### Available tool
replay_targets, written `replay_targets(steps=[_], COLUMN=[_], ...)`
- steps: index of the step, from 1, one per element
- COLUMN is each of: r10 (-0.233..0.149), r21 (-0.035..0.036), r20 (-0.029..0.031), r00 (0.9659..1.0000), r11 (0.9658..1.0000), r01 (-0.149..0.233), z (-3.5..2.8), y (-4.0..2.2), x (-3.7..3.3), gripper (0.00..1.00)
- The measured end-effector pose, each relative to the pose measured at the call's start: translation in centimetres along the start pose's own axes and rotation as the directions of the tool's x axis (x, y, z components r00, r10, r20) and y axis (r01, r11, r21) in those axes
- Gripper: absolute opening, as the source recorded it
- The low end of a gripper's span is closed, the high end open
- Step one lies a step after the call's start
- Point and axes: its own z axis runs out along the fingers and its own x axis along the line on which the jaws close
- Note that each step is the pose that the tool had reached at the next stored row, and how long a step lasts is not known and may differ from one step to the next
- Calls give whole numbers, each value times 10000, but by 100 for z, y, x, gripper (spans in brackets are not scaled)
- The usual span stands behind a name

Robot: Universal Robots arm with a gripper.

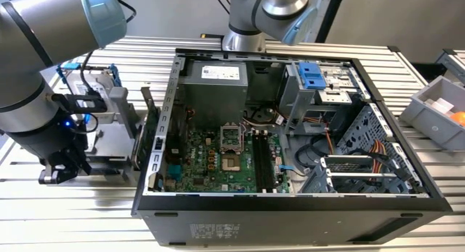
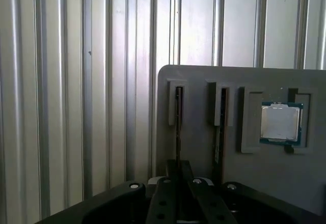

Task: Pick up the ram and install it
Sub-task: 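Pick up the ram and move it above insertion slot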

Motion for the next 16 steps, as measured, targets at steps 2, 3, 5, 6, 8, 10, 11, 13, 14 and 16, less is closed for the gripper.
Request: replay_targets(steps=[2, 3, 5, 6, 8, 10, 11, 13, 14, 16], r10=[0, 1, 1, 1, 5, 7, 7, 9, 10, 11], r21=[0, 0, 0, 1, 0, 0, 0, 0, 1, 1], r20=[1, 3, 4, 4, 4, 3, 3, 4, 4, 4], r00=[10000, 10000, 10000, 10000, 10000, 10000, 10000, 10000, 10000, 10000], r11=[10000, 10000, 10000, 10000, 10000, 10000, 10000, 10000, 10000, 10000], r01=[0, -1, -1, -1, -5, -7, -7, -9, -10, -11], z=[-21, -31, -53, -67, -87, -111, -124, -147, -154, -170], y=[0, 0, 0, 0, 0, 0, 0, 0, 0, 0], x=[-1, -1, -2, -2, -3, -4, -4, -5, -5, -6], gripper=[0, 0, 0, 0, 0, 0, 0, 0, 0, 0])
